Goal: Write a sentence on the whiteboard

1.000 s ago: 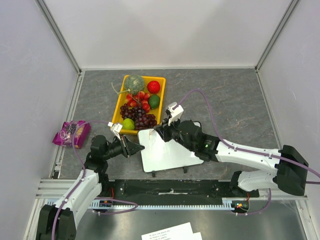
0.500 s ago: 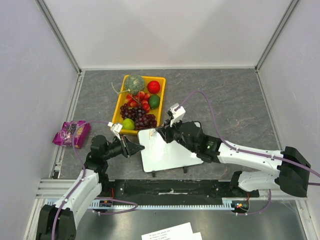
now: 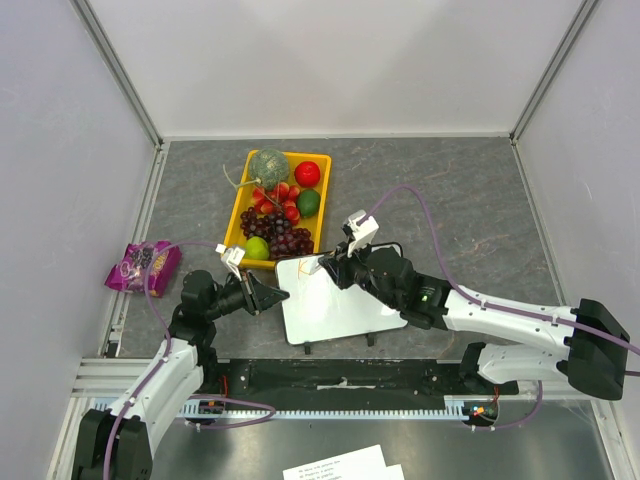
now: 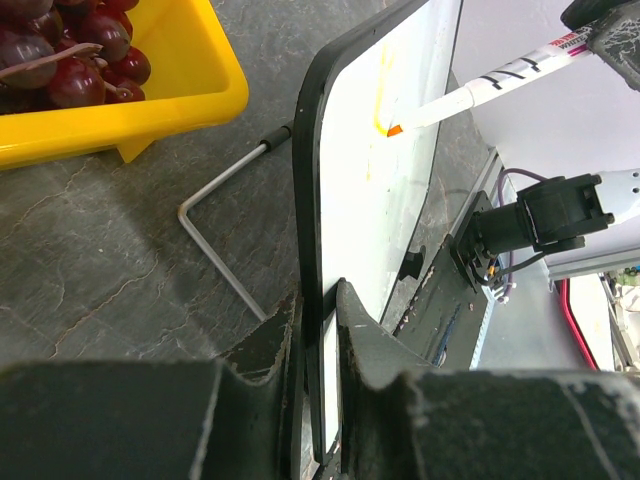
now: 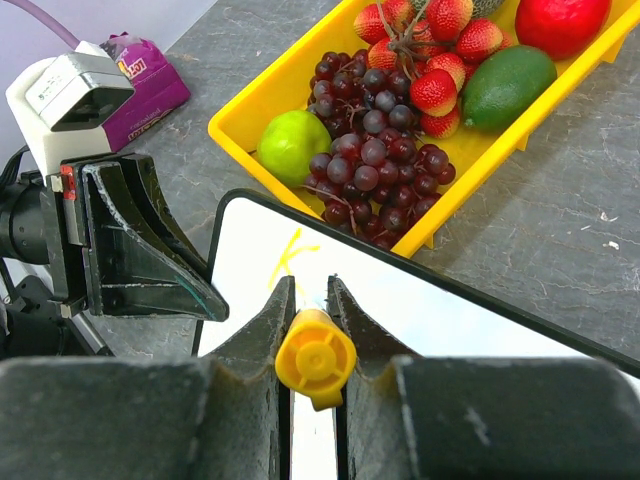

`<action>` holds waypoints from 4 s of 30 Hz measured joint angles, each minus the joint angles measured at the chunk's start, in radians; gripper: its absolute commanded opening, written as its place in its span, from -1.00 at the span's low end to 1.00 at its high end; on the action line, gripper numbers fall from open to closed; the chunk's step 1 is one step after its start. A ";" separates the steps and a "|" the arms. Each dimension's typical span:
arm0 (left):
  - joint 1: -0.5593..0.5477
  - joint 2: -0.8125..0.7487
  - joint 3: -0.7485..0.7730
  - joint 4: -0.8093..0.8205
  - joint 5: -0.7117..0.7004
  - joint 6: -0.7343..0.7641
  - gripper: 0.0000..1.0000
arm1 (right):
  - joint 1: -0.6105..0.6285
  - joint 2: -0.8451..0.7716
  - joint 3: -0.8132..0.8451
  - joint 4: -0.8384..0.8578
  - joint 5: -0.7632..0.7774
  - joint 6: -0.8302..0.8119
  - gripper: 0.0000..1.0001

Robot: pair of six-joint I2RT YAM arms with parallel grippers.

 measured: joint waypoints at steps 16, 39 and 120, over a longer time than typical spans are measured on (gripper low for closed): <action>0.000 0.000 0.000 0.001 0.001 0.000 -0.96 | -0.001 -0.022 0.048 -0.037 0.001 -0.003 -1.00; 0.000 0.000 0.000 0.000 0.000 0.000 -0.96 | 0.000 0.023 0.037 -0.009 0.022 0.000 -1.00; 0.000 0.000 0.000 -0.003 0.000 0.000 -0.96 | 0.003 -0.077 -0.016 -0.048 0.064 0.039 -1.00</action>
